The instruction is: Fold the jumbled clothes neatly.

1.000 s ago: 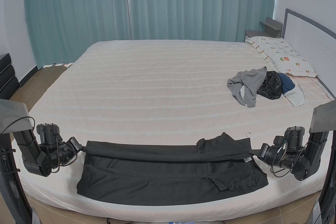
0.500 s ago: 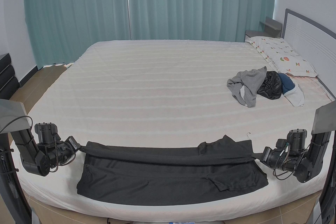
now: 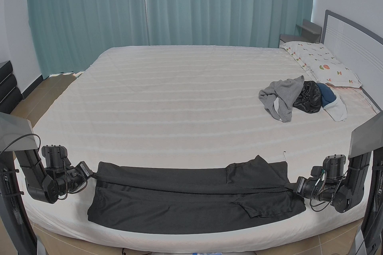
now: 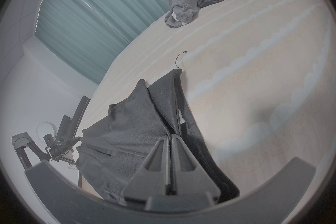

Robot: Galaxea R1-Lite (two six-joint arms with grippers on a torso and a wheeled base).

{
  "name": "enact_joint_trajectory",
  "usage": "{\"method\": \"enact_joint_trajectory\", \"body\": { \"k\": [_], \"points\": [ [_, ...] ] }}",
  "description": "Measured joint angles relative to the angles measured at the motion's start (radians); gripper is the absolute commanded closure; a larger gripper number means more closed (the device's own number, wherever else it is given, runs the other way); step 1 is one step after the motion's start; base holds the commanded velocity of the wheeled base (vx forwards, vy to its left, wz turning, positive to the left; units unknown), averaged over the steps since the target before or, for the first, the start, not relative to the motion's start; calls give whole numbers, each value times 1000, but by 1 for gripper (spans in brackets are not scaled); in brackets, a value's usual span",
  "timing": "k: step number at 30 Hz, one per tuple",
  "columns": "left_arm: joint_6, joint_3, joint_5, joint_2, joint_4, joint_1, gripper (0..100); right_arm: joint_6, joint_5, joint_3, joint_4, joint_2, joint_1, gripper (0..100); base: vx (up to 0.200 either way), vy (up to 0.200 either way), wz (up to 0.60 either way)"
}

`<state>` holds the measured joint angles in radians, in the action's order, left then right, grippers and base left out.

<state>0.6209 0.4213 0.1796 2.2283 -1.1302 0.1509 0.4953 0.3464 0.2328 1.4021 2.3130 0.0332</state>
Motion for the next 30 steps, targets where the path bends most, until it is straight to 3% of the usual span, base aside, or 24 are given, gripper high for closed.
{"method": "enact_joint_trajectory", "body": {
  "k": [20, 30],
  "points": [
    [11, 0, 10, -35, -1, 4, 0, 46, 5, 21, 27, -34, -42, 0, 0, 0, 0],
    [77, 71, 15, -29, 5, -13, 0, 97, 4, 59, 25, -43, -52, 0, 0, 0, 0]
  ]
}}
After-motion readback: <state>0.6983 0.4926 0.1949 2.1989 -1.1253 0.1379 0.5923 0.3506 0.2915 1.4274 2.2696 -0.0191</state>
